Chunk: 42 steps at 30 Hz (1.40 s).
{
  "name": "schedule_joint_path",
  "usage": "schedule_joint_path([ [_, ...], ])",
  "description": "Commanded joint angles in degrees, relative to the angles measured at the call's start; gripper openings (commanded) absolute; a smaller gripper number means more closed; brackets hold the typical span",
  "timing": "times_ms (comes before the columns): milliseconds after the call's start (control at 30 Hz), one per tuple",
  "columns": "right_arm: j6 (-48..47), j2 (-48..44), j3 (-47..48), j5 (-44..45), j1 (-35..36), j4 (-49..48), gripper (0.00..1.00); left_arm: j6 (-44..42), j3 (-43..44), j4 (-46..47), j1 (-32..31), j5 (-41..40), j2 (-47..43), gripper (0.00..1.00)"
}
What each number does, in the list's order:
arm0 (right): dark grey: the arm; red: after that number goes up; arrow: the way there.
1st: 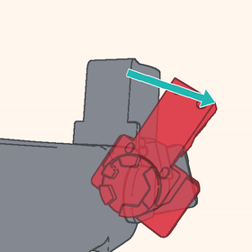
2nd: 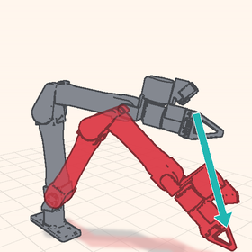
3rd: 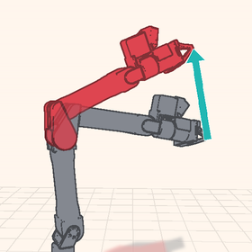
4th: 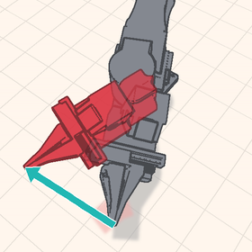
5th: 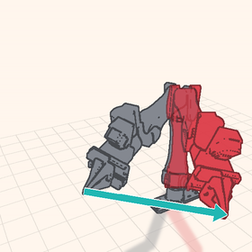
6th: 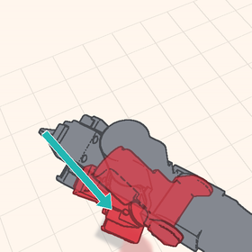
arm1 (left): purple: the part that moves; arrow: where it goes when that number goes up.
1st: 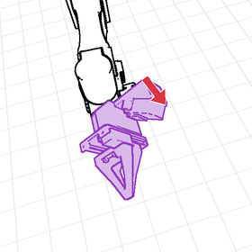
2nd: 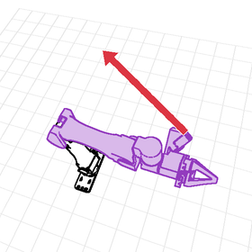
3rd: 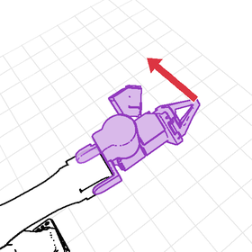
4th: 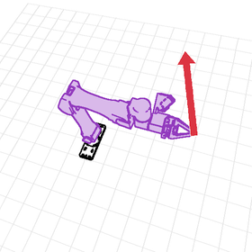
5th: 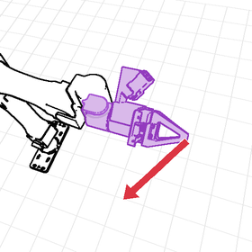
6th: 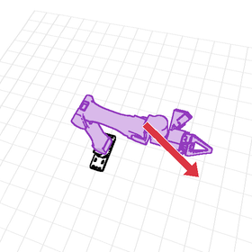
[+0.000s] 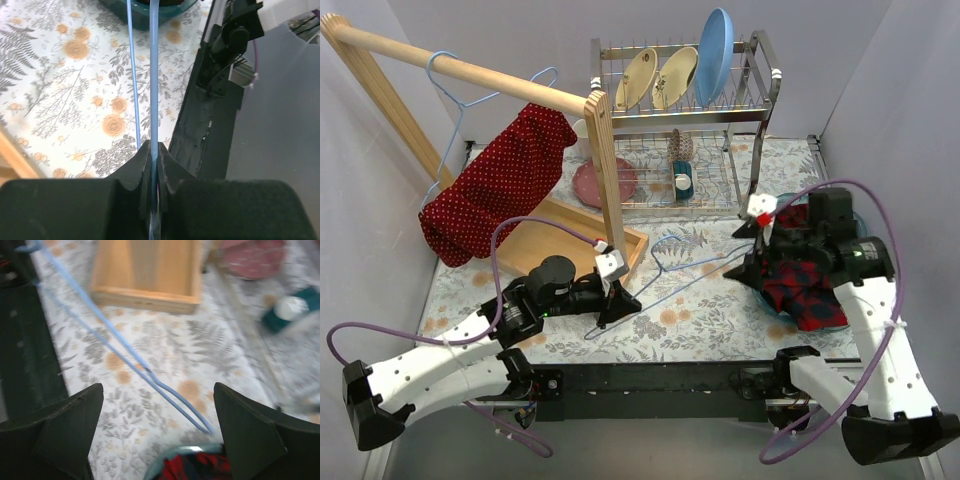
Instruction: Place the skirt on the hanger
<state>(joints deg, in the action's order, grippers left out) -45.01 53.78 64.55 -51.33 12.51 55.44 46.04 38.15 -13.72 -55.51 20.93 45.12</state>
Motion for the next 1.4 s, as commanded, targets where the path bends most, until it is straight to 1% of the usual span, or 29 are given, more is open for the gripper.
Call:
schedule_joint_path([
  [0,15.3,-2.5,10.1,9.8,-8.5,-7.0,0.99,-2.9,1.8,-6.0,0.2,-4.9,-2.1,0.0],
  [33,18.9,-2.8,11.8,15.6,-9.7,-8.2,0.99,-2.9,1.6,-6.1,0.3,-5.5,-2.5,0.0],
  [67,19.9,-2.8,12.1,19.0,-11.7,-8.7,0.99,-2.9,1.6,-6.5,0.3,-6.0,-2.8,0.0],
  [100,20.9,-2.7,12.0,22.5,-11.9,-9.1,0.99,-2.9,1.5,-6.5,0.3,-7.2,-3.1,0.0],
  [133,22.0,-2.5,11.6,29.5,-13.6,-9.6,0.99,-3.0,1.4,-6.6,0.3,-7.8,-3.8,0.0],
  [167,21.3,-2.4,9.6,30.9,-15.5,-9.3,0.99,-3.1,1.3,-6.5,0.3,-8.3,-4.3,0.0],
  [200,20.5,-2.3,8.1,31.4,-16.5,-9.1,0.99,-3.2,1.2,-6.4,0.3,-9.8,-4.9,0.0],
  [267,18.5,-2.5,3.3,29.4,-19.2,-8.2,0.98,-3.2,0.6,-5.9,0.3,-11.6,-6.4,0.0],
  [367,16.8,-2.0,-2.7,28.6,-21.1,-7.6,0.97,-2.9,-0.6,-5.0,0.3,-14.5,-7.9,0.0],
  [467,15.7,-0.7,-6.6,27.3,-21.7,-9.5,0.95,-3.1,-1.9,-3.8,0.3,-16.3,-9.4,0.0],
  [533,16.6,1.9,-9.2,24.4,-21.7,-11.0,0.94,-3.2,-2.8,-2.4,0.2,-16.7,-10.4,0.0],
  [567,17.1,3.2,-9.7,24.0,-21.7,-12.0,0.91,-3.2,-3.6,-1.8,0.3,-16.5,-10.8,0.0],
  [600,17.8,5.4,-10.7,23.0,-21.7,-15.0,0.91,-3.2,-3.9,-1.5,0.3,-16.4,-11.6,0.0],
  [667,20.5,7.6,-11.4,23.3,-21.7,-18.3,0.91,-3.2,-4.0,-1.2,0.3,-15.7,-12.2,0.0],
  [700,21.4,10.0,-11.7,23.4,-21.7,-21.7,0.91,-3.2,-4.2,-1.3,0.3,-15.7,-12.8,0.0],
  [733,22.5,11.4,-11.5,23.1,-21.6,-22.5,0.91,-2.8,-4.4,-1.2,0.3,-15.7,-13.4,0.0],
  [800,23.4,15.5,-10.9,22.5,-21.5,-24.1,0.88,-2.7,-5.2,-1.0,0.3,-15.5,-14.4,0.0],
  [867,23.9,18.0,-10.2,22.8,-21.6,-24.9,0.84,-2.4,-5.5,-0.8,0.3,-15.7,-15.9,0.0],
  [933,24.0,20.6,-9.9,23.5,-21.6,-26.2,0.82,-2.3,-5.6,-0.7,0.3,-15.8,-16.5,0.0],
  [1033,23.9,22.8,-9.4,23.6,-21.7,-25.9,0.66,-2.4,-5.7,-0.6,0.3,-15.8,-16.6,0.0],
  [1067,23.8,23.1,-8.9,23.8,-21.6,-25.5,0.56,-2.3,-5.6,-0.6,0.3,-15.8,-16.5,0.0],
  [1133,23.7,22.0,-9.1,24.2,-21.7,-25.3,0.49,-2.3,-5.8,-0.6,0.3,-15.6,-16.5,0.0],
  [1167,23.7,21.2,-9.6,24.5,-21.7,-25.7,0.42,-2.4,-5.8,-0.6,0.3,-15.6,-16.6,0.0],
  [1233,23.5,18.7,-9.9,25.4,-21.6,-25.8,0.31,-2.4,-5.8,-0.5,0.3,-15.6,-16.4,0.0],
  [1267,23.3,17.9,-9.8,25.7,-21.7,-25.5,0.17,-2.4,-5.8,-0.5,0.3,-15.5,-16.2,0.0],
  [1333,23.0,15.6,-9.0,26.7,-21.6,-24.9,0.02,-2.4,-5.8,-0.6,0.3,-15.6,-16.0,0.0],
  [1367,22.7,14.8,-8.4,26.9,-21.7,-23.7,0.01,-2.4,-5.7,-0.6,0.2,-15.7,-16.0,0.0],
])
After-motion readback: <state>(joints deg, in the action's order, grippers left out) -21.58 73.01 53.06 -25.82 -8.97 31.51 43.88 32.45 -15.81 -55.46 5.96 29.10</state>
